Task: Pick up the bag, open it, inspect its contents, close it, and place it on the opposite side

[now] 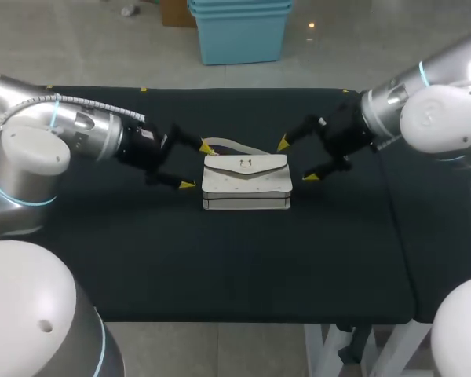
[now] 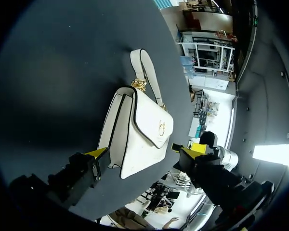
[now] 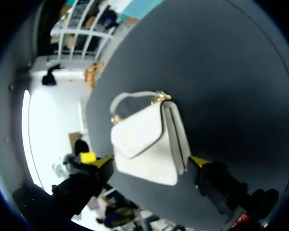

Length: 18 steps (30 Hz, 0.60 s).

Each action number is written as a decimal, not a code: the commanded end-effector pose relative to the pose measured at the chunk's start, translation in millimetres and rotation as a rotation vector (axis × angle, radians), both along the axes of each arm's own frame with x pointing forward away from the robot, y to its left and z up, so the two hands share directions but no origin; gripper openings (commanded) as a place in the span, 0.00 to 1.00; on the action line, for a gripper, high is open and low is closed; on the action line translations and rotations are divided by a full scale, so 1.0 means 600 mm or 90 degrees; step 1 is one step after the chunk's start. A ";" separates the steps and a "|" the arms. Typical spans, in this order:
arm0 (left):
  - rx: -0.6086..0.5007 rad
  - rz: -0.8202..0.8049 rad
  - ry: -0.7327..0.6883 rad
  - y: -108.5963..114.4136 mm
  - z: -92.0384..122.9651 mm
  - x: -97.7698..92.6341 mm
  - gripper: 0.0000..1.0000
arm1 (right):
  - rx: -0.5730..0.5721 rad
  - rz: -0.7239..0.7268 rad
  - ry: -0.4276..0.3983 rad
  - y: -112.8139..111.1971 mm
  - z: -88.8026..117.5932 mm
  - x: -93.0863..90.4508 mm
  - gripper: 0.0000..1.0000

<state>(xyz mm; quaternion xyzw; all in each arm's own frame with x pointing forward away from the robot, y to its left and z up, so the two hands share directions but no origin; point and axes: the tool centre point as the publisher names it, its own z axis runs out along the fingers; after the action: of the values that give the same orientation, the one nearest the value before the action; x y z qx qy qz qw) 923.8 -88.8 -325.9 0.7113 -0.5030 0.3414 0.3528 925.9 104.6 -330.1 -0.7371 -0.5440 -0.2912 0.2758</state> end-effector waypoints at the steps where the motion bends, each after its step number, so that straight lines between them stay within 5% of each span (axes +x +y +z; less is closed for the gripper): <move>1: -0.022 -0.016 -0.005 -0.007 -0.016 0.016 1.00 | 0.034 0.028 -0.005 0.010 -0.023 0.020 1.00; 7: -0.034 -0.025 -0.009 -0.014 -0.024 0.030 1.00 | 0.052 0.043 0.001 0.018 -0.046 0.027 0.96; 9: -0.041 -0.030 -0.009 -0.016 -0.025 0.033 1.00 | 0.054 0.042 0.003 0.019 -0.050 0.029 0.88; 18: -0.051 -0.044 -0.025 -0.026 -0.032 0.045 0.86 | 0.066 0.051 0.007 0.030 -0.054 0.035 0.71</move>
<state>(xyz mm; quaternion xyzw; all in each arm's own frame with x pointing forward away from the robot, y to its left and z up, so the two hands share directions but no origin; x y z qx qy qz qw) 945.3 -102.5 -338.9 0.6756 -0.5194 0.3621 0.3776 942.2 121.3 -359.9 -0.7062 -0.5521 -0.3092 0.3177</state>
